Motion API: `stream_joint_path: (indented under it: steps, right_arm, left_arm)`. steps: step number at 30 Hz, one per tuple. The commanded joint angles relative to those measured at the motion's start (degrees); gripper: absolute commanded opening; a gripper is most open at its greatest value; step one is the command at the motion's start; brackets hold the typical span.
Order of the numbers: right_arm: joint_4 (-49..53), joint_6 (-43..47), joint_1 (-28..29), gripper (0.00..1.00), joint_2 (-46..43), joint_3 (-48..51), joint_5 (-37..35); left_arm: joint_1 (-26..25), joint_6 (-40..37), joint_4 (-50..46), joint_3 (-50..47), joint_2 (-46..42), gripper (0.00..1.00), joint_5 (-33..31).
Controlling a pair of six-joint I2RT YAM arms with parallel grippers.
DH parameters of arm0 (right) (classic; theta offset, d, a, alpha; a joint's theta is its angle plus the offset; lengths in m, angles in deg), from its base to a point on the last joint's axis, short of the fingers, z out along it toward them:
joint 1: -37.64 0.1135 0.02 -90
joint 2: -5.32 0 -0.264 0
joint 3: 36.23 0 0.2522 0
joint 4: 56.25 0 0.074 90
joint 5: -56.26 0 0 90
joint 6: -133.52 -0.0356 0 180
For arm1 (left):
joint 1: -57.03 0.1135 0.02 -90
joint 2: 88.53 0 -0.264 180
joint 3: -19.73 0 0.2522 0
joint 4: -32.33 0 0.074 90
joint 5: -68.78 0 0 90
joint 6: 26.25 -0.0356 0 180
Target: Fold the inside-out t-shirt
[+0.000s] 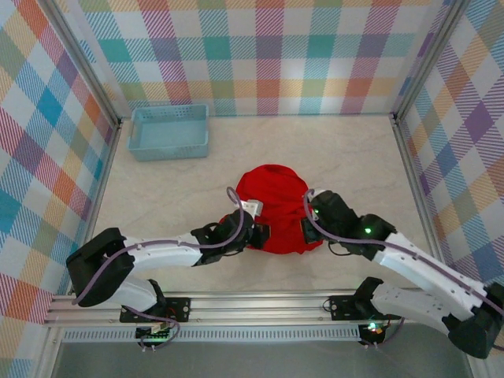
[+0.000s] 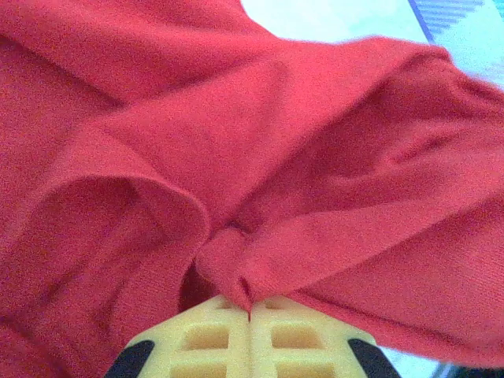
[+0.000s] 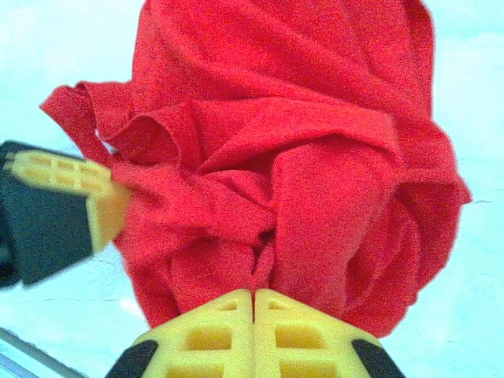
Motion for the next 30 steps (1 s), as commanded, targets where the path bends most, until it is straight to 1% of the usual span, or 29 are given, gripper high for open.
stream_joint_path:
  steps: [1, 4, 6, 9, 11, 12, 15, 17, 18, 22, 23, 26, 30]
  right_arm:
    - [3.7, 0.8, -0.7, 0.0, -3.1, 0.6, -2.5]
    - [2.1, 0.1, -1.6, 0.0, -5.3, 1.1, -1.8]
    - [1.3, -0.1, -1.9, 0.0, -5.9, 1.2, -1.4]
    - [0.4, -0.4, -2.0, 0.0, -5.9, 2.0, -0.9]
    - [0.4, -1.6, -2.0, 0.0, -5.1, 3.1, 0.4]
    - [1.2, -3.4, -2.0, 0.0, -3.9, 3.8, 0.4]
    - [3.0, -8.7, -2.1, 0.0, -0.6, 5.8, 0.4]
    - [4.4, -12.1, -2.1, 0.07, 0.7, 6.9, 0.2]
    - [5.2, -12.8, -2.1, 0.09, 1.1, 6.9, 0.1]
    - [7.3, -14.2, -2.1, 0.16, 1.0, 6.7, 1.3]
    - [7.4, -14.3, -2.2, 0.17, 0.8, 6.8, 1.2]
    - [7.5, -14.9, -2.2, 0.31, 0.4, 6.8, 0.8]
    - [5.7, -15.6, -2.5, 0.35, 0.1, 7.1, -0.2]
  left_arm:
    - [4.7, 0.4, 0.3, -1.4, -1.5, 0.0, 2.2]
    - [7.3, 0.8, 0.7, -1.4, -1.6, 0.0, 4.5]
    - [7.5, 0.0, 0.1, -1.2, -1.5, 0.0, 5.3]
    - [7.4, -1.1, -0.6, -0.3, -0.1, 0.01, 8.9]
    - [6.9, -2.3, -1.4, 0.2, 0.3, 0.1, 11.0]
    - [5.9, -3.3, -2.6, 0.7, 0.0, 0.14, 11.1]
    - [2.3, -7.5, -8.3, 3.6, -1.3, 0.28, 6.7]
    - [0.6, -9.5, -11.4, 6.0, -1.2, 0.39, 5.8]
    - [0.1, -9.9, -12.3, 7.2, -1.1, 0.44, 5.7]
    - [-1.2, -11.2, -13.3, 10.2, -0.9, 0.59, 4.5]
    - [-1.6, -11.9, -14.3, 11.6, -0.2, 0.61, 4.2]
    - [-3.4, -14.3, -16.1, 15.3, 2.6, 0.66, 3.6]
    - [-5.7, -15.9, -17.3, 19.2, 7.5, 0.68, 3.1]
